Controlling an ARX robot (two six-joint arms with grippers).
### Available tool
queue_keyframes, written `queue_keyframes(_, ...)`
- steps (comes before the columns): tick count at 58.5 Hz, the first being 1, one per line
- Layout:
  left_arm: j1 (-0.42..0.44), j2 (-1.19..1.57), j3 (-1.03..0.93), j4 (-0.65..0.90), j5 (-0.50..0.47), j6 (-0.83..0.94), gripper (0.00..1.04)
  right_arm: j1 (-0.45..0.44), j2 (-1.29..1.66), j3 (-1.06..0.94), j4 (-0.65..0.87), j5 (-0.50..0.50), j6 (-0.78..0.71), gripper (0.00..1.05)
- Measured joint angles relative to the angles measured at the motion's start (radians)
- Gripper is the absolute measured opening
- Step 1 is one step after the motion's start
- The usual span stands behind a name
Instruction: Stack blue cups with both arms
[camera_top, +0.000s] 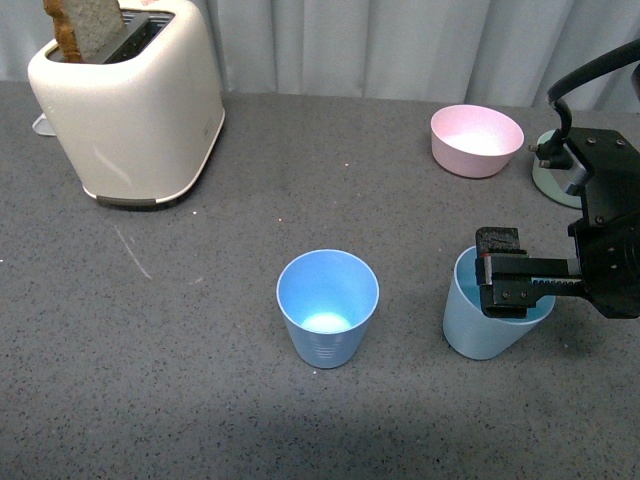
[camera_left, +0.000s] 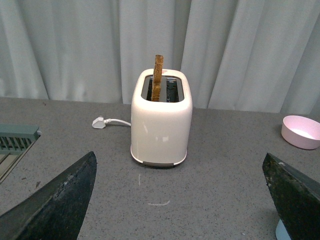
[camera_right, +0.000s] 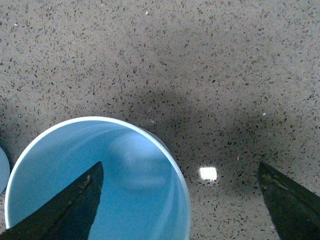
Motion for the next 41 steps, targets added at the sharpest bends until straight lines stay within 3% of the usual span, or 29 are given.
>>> queue_keyframes(11, 0.000, 0.000, 0.000, 0.000, 0.000, 0.000, 0.98, 0.023, 0.020, 0.011, -0.016, 0.009, 0.038, 0.49)
queue_keyframes(29, 0.000, 0.000, 0.000, 0.000, 0.000, 0.000, 0.98, 0.031, 0.021, 0.014, -0.020, 0.024, 0.047, 0.06)
queue_keyframes(33, 0.000, 0.000, 0.000, 0.000, 0.000, 0.000, 0.98, 0.030, 0.020, 0.015, -0.023, 0.023, 0.047, 0.01)
queue_keyframes(41, 0.000, 0.000, 0.000, 0.000, 0.000, 0.000, 0.98, 0.025, 0.000, 0.016, -0.043, 0.016, 0.051, 0.01)
